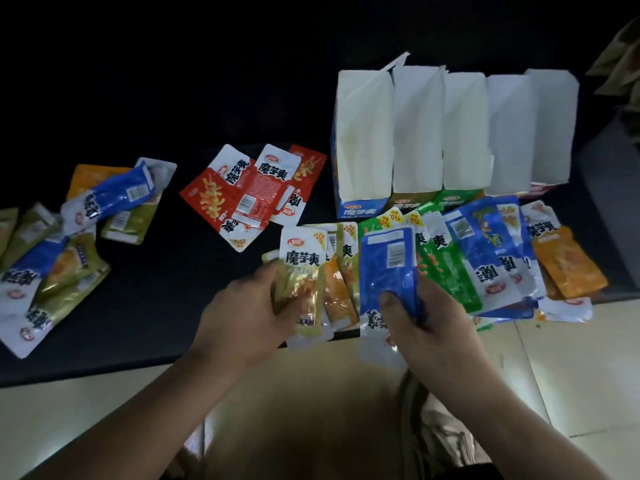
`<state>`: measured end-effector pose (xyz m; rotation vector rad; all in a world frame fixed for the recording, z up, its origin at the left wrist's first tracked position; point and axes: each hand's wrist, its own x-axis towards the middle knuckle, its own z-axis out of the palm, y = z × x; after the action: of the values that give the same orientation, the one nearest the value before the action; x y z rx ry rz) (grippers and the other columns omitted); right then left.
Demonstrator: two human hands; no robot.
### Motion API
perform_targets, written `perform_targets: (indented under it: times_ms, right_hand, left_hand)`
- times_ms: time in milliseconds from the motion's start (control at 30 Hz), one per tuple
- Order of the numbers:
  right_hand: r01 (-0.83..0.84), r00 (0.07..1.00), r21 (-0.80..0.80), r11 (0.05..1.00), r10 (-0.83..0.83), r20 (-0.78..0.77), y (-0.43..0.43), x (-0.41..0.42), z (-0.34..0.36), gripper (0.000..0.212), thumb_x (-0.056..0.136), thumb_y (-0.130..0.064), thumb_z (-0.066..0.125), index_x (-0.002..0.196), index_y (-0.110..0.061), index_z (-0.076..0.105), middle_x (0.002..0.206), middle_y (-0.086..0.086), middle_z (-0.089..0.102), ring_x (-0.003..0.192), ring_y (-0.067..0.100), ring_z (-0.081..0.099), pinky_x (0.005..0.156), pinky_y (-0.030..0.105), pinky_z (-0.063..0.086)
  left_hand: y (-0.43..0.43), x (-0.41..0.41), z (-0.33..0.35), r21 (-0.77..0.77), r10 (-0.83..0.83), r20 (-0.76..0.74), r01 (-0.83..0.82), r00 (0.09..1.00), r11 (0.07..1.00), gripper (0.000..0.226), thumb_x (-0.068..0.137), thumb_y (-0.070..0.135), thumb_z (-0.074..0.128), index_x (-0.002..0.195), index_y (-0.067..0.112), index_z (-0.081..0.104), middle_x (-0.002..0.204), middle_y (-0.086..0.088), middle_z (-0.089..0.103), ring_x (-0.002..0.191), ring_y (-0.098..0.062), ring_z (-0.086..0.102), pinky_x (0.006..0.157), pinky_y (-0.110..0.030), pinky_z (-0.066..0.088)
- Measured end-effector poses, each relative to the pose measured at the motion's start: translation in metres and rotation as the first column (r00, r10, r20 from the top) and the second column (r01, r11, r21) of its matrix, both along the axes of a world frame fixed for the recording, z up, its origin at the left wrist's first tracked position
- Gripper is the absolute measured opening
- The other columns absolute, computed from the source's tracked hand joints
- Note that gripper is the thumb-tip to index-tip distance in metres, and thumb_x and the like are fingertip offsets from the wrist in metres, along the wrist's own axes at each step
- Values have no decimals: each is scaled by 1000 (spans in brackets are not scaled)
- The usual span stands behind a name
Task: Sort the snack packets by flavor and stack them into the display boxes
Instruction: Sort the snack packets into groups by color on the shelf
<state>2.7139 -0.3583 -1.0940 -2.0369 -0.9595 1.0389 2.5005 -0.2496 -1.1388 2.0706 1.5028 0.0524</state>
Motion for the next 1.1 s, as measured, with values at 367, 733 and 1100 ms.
perform_targets:
  times_ms: [367, 733, 1100]
  right_hand:
    - [178, 913, 26, 984, -175, 370, -13, 100, 9, 34, 94, -37, 68, 78, -8, 59, 66, 13, 61, 61, 32, 59, 53, 44, 47]
    - [216, 652, -96, 972, -71, 755, -13, 133, -16, 70, 81, -53, 77, 140, -24, 52, 128, 7, 54, 120, 34, 49, 91, 46, 43]
    - [-224, 875, 196, 955, 108, 473, 23, 39, 0, 26, 92, -44, 56, 101, -27, 73, 93, -12, 71, 83, 11, 69, 67, 42, 60]
  left_hand:
    - [-10, 74, 33, -46, -224, 293, 248, 929, 968, 39, 93, 34, 73, 131, 30, 66, 100, 18, 67, 81, -5, 65, 73, -34, 56]
    - [-23, 115, 29, -143, -69, 451, 148, 890, 979, 35, 95, 28, 71, 129, 33, 68, 102, 24, 70, 84, -3, 69, 73, -33, 58]
    - [-28, 68, 22, -304, 204, 572, -25, 795, 952, 25, 97, 15, 69, 112, 34, 72, 91, 15, 73, 79, -8, 71, 69, -27, 59]
